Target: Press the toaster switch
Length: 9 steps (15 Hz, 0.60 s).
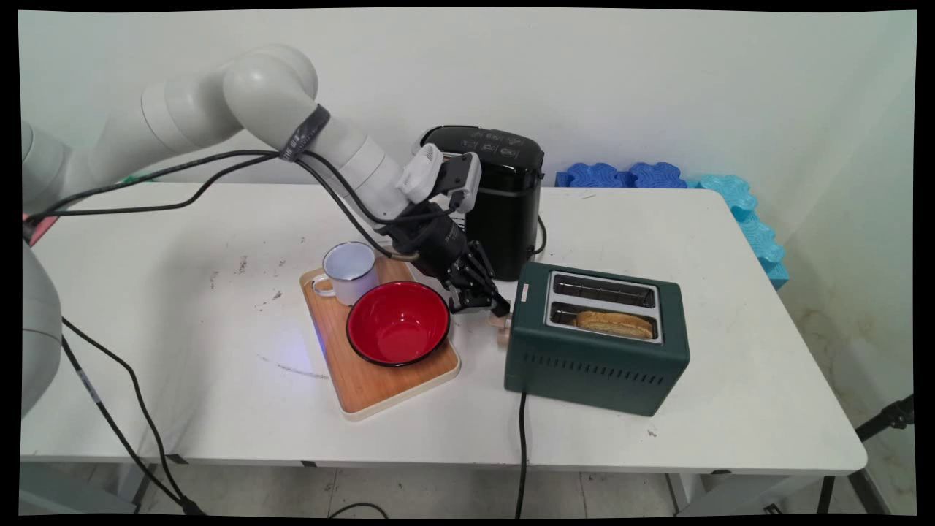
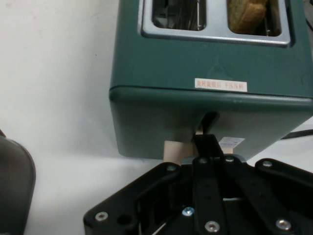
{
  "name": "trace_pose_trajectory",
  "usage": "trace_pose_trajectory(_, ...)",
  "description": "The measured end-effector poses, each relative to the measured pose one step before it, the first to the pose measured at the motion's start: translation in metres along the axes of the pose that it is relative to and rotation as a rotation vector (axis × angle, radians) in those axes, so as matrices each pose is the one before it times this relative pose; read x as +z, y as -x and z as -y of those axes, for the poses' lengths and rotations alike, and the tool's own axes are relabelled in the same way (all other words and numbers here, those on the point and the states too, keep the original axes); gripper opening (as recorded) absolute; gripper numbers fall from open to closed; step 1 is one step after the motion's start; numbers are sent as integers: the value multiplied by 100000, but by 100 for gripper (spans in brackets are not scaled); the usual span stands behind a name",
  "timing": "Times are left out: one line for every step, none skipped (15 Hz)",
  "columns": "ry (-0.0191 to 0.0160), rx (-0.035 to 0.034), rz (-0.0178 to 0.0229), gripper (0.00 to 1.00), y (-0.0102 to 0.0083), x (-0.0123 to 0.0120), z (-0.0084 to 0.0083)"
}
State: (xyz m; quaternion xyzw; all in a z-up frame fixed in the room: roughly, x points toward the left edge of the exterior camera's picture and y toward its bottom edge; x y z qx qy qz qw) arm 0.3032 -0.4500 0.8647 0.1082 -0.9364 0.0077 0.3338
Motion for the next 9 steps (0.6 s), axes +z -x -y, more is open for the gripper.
trace_pose_trajectory(-296,-55,-166,0,111,108,26)
trace_pose_trajectory(-252,-105,-144,0,133,82,8)
trace_pose_trajectory(-172,-86,-90,0,117,73,10)
trace_pose_trajectory(-166,-147,-60,0,141,71,14)
trace_pose_trajectory(-102,-230,-49,0,136,86,12)
trace_pose_trajectory(-109,-243,-24,0,118,62,6)
trace_pose_trajectory(-36,-333,37,0,152,69,-17)
trace_pose_trajectory(11,-303,16,0,102,80,-9)
trace_pose_trajectory(-27,-284,5,0,92,46,-11)
